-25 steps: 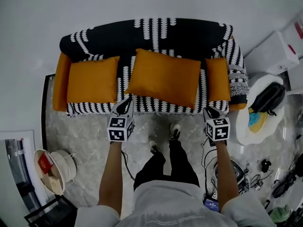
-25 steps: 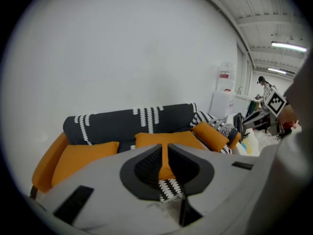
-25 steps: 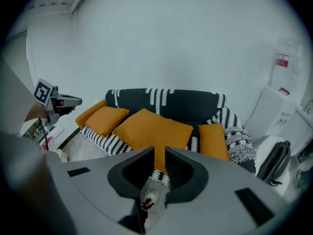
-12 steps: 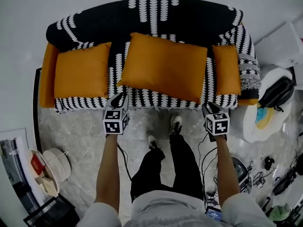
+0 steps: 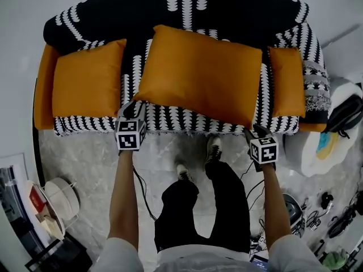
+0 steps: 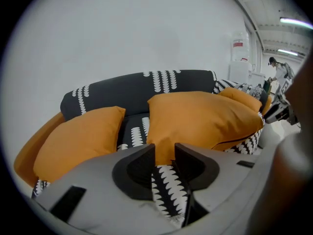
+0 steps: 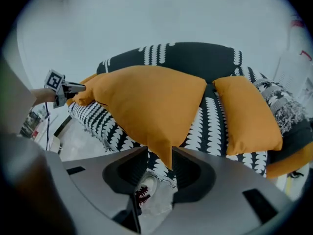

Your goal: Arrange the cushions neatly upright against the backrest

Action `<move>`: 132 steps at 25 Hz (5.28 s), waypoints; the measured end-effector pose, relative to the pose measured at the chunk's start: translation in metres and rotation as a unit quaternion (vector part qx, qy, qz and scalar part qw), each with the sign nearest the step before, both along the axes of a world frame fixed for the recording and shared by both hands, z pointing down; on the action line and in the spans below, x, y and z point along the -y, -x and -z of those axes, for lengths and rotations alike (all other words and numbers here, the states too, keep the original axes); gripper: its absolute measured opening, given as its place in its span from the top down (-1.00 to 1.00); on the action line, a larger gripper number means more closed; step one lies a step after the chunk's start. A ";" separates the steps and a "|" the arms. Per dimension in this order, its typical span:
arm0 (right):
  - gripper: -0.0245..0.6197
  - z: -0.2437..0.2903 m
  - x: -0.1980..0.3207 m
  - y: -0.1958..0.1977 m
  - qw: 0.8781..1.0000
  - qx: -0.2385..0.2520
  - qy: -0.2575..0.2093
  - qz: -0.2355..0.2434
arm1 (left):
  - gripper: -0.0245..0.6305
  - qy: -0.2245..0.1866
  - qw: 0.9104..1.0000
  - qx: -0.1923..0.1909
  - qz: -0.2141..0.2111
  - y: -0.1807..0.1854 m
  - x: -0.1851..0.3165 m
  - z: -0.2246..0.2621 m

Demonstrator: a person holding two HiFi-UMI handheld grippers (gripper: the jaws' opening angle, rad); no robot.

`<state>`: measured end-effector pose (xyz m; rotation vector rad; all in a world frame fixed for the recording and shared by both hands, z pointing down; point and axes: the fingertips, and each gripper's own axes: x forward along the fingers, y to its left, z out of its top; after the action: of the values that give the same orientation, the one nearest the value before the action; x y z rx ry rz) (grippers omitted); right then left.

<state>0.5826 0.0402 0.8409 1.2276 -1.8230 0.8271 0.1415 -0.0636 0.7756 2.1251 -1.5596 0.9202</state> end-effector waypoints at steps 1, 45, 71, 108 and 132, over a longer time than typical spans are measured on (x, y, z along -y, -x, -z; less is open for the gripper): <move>0.50 -0.008 0.002 0.001 1.000 0.000 0.001 -0.002 | 0.45 0.000 1.000 0.006 0.000 0.005 0.006 -0.008; 0.90 0.219 0.215 -0.060 0.997 -0.034 -0.028 -0.063 | 0.83 0.110 0.994 -0.012 0.016 -0.036 0.127 0.136; 0.90 0.228 0.474 -0.053 0.994 -0.008 -0.099 -0.038 | 0.82 0.052 0.991 0.038 0.116 -0.021 0.364 0.139; 0.88 0.386 0.447 0.146 0.953 -0.003 -0.279 0.118 | 0.79 -0.139 0.963 -0.062 0.221 0.098 0.233 0.284; 0.91 0.514 0.077 0.482 0.857 0.169 -0.283 0.397 | 0.86 -0.225 0.900 0.005 0.374 0.249 -0.222 0.441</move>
<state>0.1004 -0.0372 0.3271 0.5122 -2.6860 0.0113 -0.1079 0.1582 0.3341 1.4900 -2.5013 0.3156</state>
